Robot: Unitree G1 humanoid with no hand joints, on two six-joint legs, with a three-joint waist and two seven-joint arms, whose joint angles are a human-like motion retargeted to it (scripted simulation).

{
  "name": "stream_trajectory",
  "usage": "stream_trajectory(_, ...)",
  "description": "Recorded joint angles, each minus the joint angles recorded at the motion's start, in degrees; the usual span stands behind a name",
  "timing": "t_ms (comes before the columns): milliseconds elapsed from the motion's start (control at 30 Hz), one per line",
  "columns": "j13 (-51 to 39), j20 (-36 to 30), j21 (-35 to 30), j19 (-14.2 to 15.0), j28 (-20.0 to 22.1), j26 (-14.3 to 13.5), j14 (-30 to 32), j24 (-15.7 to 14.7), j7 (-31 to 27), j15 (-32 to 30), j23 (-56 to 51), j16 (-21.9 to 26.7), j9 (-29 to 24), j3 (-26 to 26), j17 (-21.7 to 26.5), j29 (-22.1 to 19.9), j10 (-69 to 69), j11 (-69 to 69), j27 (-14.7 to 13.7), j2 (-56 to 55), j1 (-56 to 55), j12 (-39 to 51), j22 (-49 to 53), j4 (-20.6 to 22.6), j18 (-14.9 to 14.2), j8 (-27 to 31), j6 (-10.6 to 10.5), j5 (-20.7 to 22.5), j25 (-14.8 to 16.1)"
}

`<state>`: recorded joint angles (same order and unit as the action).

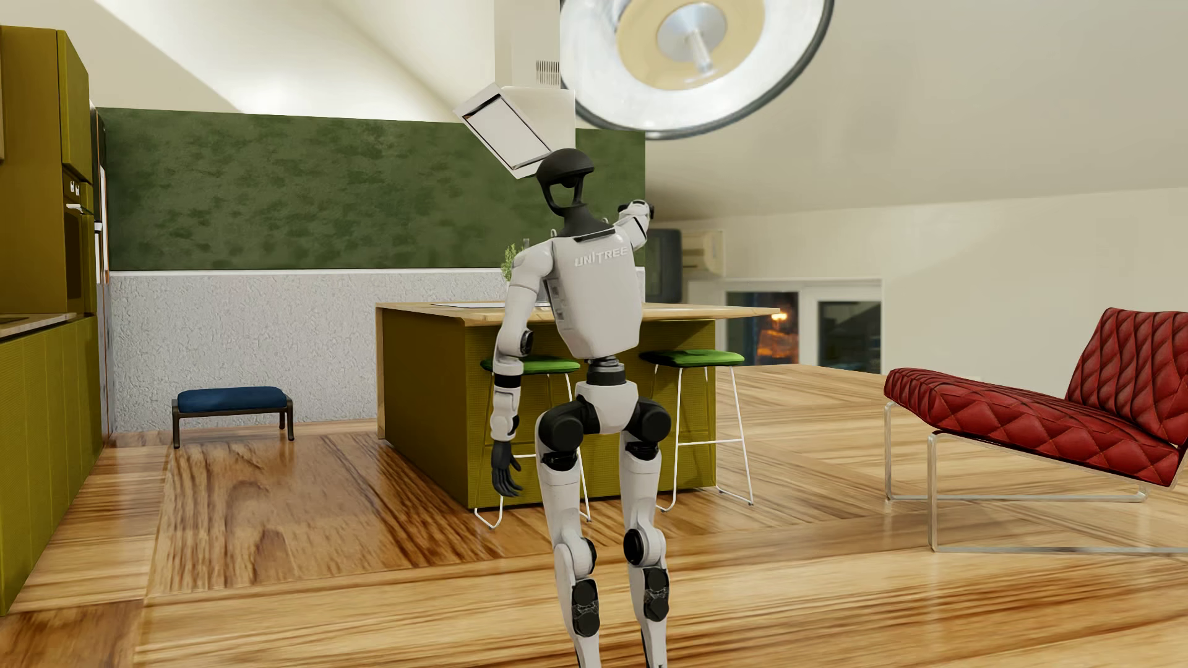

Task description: Stretch out

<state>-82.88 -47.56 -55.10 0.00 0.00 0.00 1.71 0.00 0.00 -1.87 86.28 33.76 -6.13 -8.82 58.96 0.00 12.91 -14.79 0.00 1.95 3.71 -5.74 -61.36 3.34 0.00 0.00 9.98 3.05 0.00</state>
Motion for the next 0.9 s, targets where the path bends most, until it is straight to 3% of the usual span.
stream_trajectory(900, -1.2, -2.0, 0.0, 0.0, 0.0, 0.0, -1.1, 0.0, 0.0, 0.7, 0.3, 0.2, 0.4, 0.3, 0.7, 0.0, 0.7, 0.2, 0.0, 1.2, 0.7, -0.7, -0.2, 0.2, 0.0, 0.0, -0.2, -0.1, 0.0)
